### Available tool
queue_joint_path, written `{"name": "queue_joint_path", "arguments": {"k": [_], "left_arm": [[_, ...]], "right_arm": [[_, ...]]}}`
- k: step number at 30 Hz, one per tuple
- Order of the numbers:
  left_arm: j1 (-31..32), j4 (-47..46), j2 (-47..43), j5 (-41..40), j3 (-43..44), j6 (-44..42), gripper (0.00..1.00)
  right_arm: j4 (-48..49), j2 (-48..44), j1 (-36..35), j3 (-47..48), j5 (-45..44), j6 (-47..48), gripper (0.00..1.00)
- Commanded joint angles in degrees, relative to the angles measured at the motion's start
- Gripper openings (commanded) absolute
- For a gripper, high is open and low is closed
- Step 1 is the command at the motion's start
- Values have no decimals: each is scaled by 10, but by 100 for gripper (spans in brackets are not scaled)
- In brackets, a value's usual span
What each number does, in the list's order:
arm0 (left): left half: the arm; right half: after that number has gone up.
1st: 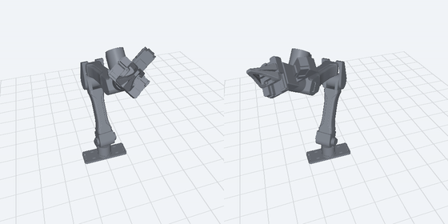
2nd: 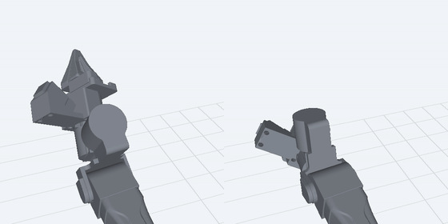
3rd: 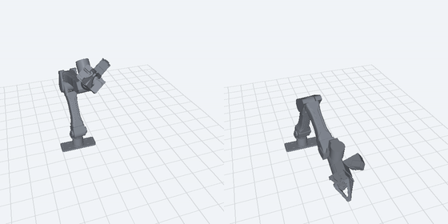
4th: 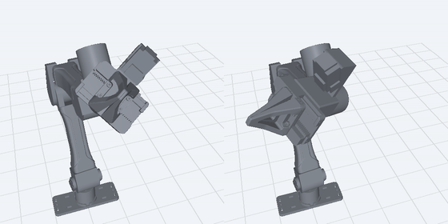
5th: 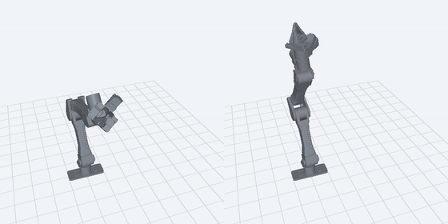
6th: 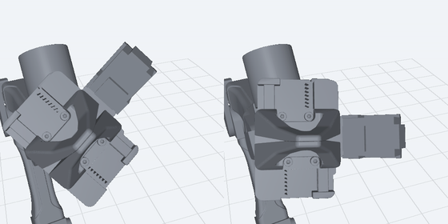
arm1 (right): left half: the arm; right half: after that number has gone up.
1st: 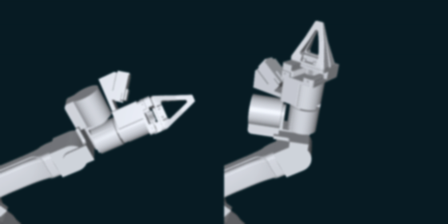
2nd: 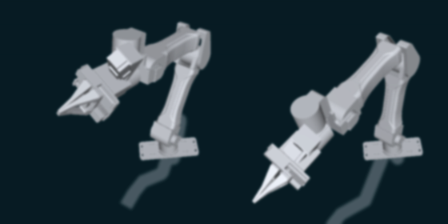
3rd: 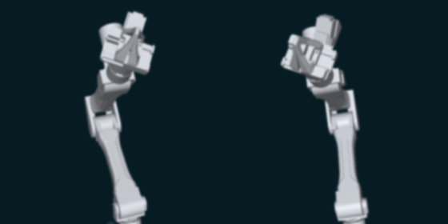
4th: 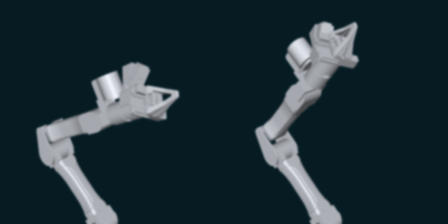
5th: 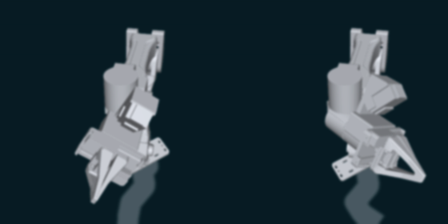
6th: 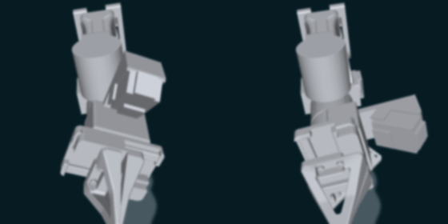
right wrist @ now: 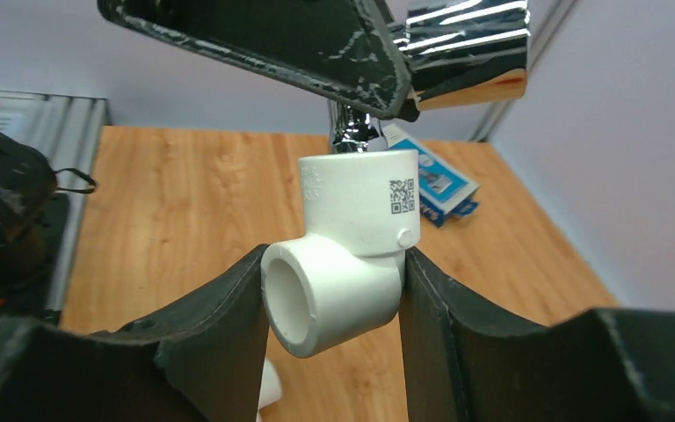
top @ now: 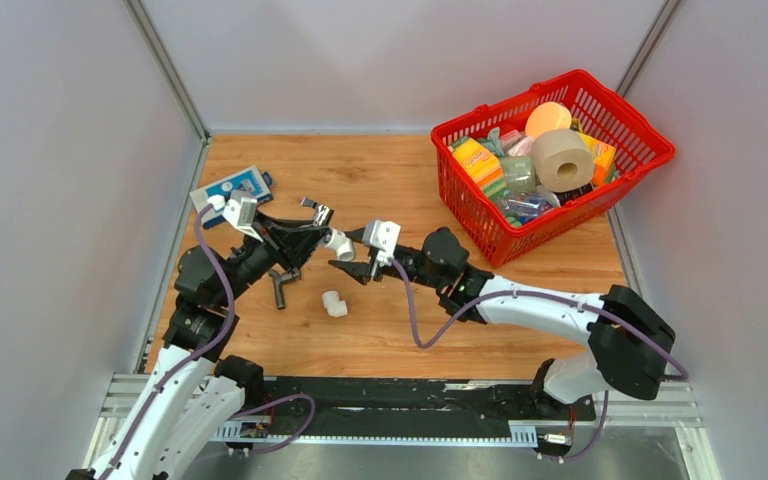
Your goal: Install the water faucets
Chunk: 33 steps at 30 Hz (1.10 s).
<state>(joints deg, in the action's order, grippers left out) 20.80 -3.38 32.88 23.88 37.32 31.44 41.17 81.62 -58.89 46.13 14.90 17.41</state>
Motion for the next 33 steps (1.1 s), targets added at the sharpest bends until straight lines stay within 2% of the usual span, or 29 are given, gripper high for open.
{"name": "queue_joint_path", "arguments": {"k": [1, 6, 10, 11, 12, 16, 20, 22, 27, 30, 33], "left_arm": [[-1, -93, -4, 65, -3, -94, 0], [-1, -131, -12, 154, -8, -125, 0], [-2, -152, -33, 182, -24, -139, 0], [-1, -153, -39, 176, -31, -141, 0], [-2, -153, -41, 171, -34, -140, 0], [-1, -181, -47, 152, -62, -107, 0], [-1, -199, -46, 119, -102, -69, 0], [-1, -204, -41, 101, -111, -53, 0], [-1, -190, -34, 39, -118, -16, 0], [-1, -146, -29, -72, -109, 61, 0], [-1, -104, -18, -132, -102, 142, 0]], "right_arm": [[-98, -34, 37, 89, 149, -202, 0], [-65, -32, 98, 94, 243, -351, 0], [-70, -26, 118, 113, 289, -401, 0], [-78, -26, 120, 118, 290, -401, 5], [-88, -28, 123, 123, 284, -392, 15], [-145, -59, 127, 122, 197, -304, 34], [-150, -87, 127, 102, 129, -209, 54], [-145, -92, 127, 92, 91, -177, 60], [-84, -102, 126, 56, 49, -111, 64], [-54, -108, 119, 27, 49, -53, 71], [9, -116, 88, -31, 13, 17, 76]]}}
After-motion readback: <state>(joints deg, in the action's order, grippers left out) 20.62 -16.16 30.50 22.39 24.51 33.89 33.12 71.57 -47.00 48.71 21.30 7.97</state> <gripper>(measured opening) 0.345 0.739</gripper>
